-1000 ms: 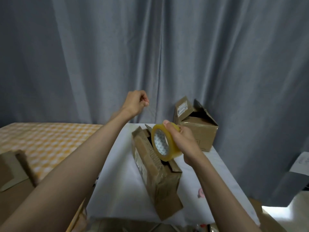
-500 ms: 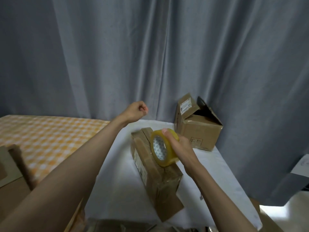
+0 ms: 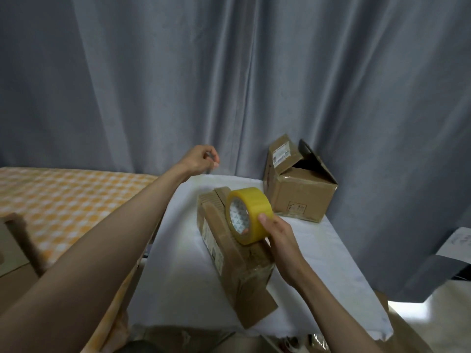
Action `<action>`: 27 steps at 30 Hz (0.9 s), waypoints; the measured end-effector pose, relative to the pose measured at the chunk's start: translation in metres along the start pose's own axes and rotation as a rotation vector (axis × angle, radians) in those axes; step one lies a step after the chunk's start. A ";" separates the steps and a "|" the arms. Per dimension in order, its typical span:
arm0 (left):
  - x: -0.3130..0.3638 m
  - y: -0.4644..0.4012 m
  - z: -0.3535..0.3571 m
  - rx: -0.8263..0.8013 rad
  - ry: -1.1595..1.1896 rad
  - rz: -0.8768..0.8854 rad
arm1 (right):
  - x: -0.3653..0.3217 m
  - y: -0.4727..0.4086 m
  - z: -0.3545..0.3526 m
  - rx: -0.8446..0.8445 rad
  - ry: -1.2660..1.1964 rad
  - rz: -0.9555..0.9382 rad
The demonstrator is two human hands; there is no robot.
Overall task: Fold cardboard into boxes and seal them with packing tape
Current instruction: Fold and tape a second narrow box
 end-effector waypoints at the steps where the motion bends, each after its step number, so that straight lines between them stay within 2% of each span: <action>1: -0.002 0.000 0.002 0.021 -0.003 -0.011 | 0.000 0.000 -0.002 0.027 -0.028 -0.016; 4: -0.009 0.001 0.005 0.074 -0.003 -0.027 | -0.002 -0.002 -0.002 0.085 -0.083 -0.048; 10: -0.038 -0.004 0.015 0.046 0.000 -0.086 | 0.007 -0.012 -0.003 0.127 -0.114 -0.013; 16: -0.060 0.002 0.032 0.055 0.031 -0.138 | 0.006 -0.018 0.003 0.074 -0.099 0.035; 27: -0.074 0.006 0.044 0.000 0.016 -0.232 | 0.005 -0.023 0.004 0.106 -0.032 0.011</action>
Point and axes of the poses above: each hand's wrist, its own y-axis away from the middle knuckle, its own z-axis out of the palm, x = y × z, the point moved 9 cm from there along -y, towards the middle knuckle, and after that the axes turned 7 degrees about -x, right-handed, at the moved point
